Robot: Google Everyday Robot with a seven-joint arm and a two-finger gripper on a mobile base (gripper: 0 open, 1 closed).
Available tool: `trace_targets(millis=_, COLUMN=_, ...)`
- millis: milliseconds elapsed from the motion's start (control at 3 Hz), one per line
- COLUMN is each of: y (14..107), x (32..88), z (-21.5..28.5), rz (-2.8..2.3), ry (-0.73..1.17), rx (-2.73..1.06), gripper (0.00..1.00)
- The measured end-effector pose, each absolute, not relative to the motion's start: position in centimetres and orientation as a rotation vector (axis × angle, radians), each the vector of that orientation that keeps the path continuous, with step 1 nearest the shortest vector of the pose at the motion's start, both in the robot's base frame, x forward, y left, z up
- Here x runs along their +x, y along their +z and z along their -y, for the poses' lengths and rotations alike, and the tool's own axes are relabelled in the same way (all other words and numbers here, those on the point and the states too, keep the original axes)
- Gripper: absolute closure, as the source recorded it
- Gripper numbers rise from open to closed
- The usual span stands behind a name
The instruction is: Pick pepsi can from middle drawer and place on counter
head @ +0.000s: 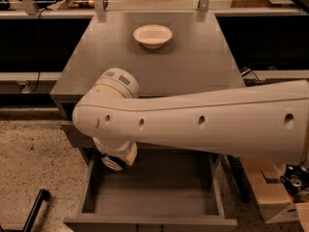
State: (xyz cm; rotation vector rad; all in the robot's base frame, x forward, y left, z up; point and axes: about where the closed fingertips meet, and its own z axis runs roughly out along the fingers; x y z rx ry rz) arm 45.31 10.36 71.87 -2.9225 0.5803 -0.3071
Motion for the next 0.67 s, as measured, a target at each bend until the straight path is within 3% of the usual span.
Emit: trace_targets(millis=667, y=80.3, x=47.1, z=-8.7, rz=-0.478, ry=-0.515, rx=-2.921, gripper=1.00)
